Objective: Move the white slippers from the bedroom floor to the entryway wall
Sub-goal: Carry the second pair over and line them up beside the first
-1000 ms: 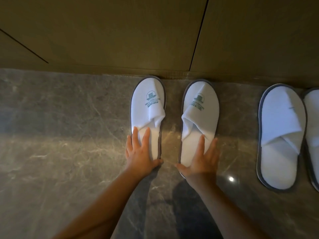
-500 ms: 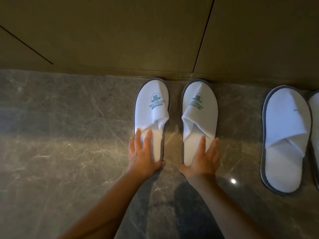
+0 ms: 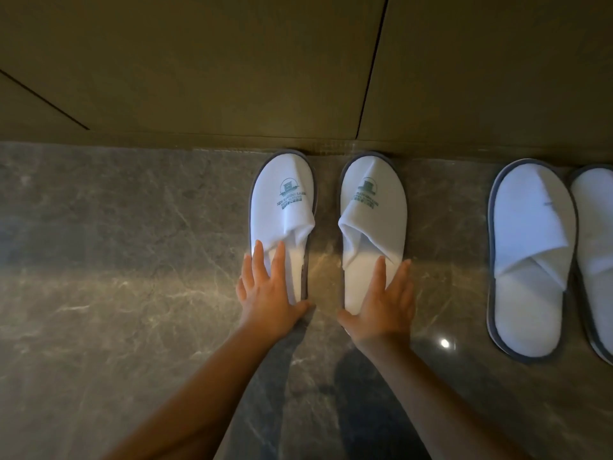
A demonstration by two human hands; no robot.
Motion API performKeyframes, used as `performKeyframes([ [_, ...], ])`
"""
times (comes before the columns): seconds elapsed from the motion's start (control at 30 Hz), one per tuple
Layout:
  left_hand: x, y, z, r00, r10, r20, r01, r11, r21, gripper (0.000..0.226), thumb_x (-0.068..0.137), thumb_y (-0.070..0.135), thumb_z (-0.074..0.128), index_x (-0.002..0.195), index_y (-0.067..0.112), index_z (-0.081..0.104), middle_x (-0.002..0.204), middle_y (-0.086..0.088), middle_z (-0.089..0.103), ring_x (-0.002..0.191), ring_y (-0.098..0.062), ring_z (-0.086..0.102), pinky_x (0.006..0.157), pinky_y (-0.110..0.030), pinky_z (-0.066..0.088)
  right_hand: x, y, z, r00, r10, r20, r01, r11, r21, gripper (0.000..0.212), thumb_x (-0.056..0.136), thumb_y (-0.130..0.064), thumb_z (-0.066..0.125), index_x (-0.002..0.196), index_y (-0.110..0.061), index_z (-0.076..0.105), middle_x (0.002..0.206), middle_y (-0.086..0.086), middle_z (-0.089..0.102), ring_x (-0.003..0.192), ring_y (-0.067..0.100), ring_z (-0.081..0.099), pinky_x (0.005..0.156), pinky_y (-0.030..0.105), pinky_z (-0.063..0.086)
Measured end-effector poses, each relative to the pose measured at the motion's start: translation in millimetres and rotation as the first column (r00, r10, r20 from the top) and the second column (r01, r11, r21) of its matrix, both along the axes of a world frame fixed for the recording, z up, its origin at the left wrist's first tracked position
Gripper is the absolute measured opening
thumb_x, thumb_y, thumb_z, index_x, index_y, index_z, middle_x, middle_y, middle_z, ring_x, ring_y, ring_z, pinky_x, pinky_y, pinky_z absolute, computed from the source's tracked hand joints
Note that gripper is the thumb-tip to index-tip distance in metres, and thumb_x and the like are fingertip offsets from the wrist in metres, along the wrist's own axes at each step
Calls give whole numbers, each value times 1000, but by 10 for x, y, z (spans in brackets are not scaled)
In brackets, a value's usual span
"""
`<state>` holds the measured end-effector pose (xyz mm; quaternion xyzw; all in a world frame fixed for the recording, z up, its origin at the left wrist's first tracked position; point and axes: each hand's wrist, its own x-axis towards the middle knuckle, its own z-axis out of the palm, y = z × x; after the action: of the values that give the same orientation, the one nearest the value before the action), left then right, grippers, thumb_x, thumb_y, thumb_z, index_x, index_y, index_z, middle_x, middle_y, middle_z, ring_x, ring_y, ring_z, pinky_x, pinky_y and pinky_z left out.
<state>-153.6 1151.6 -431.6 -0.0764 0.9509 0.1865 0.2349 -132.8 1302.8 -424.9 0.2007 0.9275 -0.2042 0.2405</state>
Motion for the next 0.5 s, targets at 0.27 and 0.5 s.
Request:
performKeyframes([
  [0.27, -79, 799, 218, 958, -229, -170, 248, 964, 95, 83, 74, 50, 59, 140, 31, 11, 156, 1, 7, 143, -25, 7, 115, -44, 8, 103, 706, 171, 952, -184, -246, 191, 982, 5, 84, 69, -43, 68, 137, -18, 26, 152, 13, 21, 137, 31, 22, 109, 45, 26],
  [0.5, 63, 1245, 12, 879, -476, -18, 476, 879, -28, 87, 75, 48, 59, 141, 25, 7, 156, -6, -7, 142, -30, -7, 115, -46, 5, 350, 1613, 106, 877, -389, -283, 427, 900, 86, 93, 62, -35, 77, 136, -14, 25, 145, 20, 28, 131, 37, 29, 104, 51, 31],
])
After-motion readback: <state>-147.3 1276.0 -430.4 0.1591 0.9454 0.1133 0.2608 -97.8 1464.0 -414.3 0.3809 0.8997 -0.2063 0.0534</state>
